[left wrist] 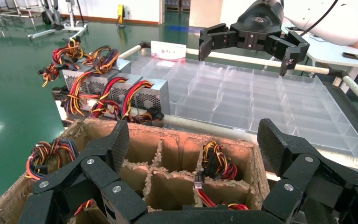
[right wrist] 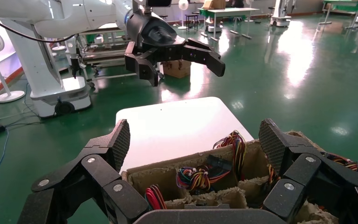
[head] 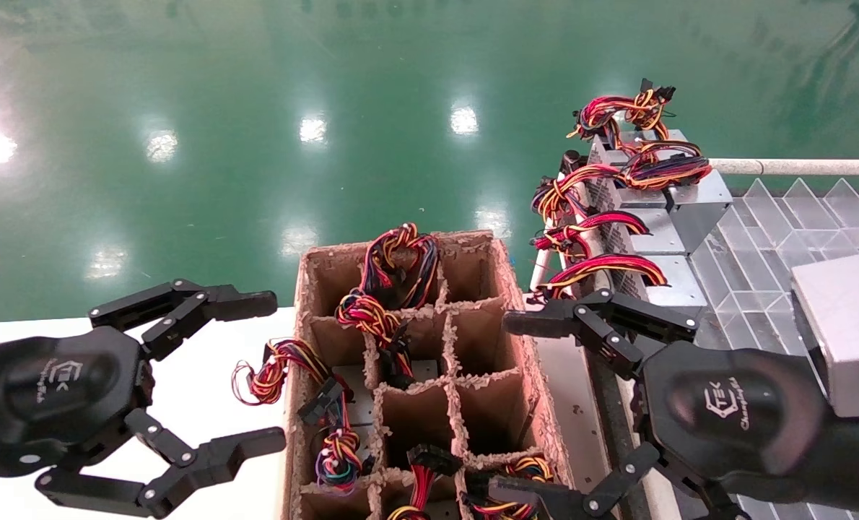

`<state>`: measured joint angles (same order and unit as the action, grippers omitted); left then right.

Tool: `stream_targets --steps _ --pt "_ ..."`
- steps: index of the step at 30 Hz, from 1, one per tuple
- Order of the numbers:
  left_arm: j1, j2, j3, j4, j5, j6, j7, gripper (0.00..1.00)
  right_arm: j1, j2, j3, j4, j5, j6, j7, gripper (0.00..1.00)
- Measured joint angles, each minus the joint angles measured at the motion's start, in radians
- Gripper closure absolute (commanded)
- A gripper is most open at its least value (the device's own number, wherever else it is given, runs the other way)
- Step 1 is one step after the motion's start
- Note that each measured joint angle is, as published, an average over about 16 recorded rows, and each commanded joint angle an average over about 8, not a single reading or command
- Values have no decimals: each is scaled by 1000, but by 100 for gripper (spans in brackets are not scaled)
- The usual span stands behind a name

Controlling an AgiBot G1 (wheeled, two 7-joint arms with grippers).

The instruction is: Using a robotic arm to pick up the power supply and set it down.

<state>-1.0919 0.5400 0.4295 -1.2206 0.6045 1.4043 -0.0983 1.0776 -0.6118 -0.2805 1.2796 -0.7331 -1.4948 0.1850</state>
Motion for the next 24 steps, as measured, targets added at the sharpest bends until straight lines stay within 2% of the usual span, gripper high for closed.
stream_targets --steps 24 --pt "0 0 0 0 0 0 0 0 0 0 0 0 0 0 0 0"
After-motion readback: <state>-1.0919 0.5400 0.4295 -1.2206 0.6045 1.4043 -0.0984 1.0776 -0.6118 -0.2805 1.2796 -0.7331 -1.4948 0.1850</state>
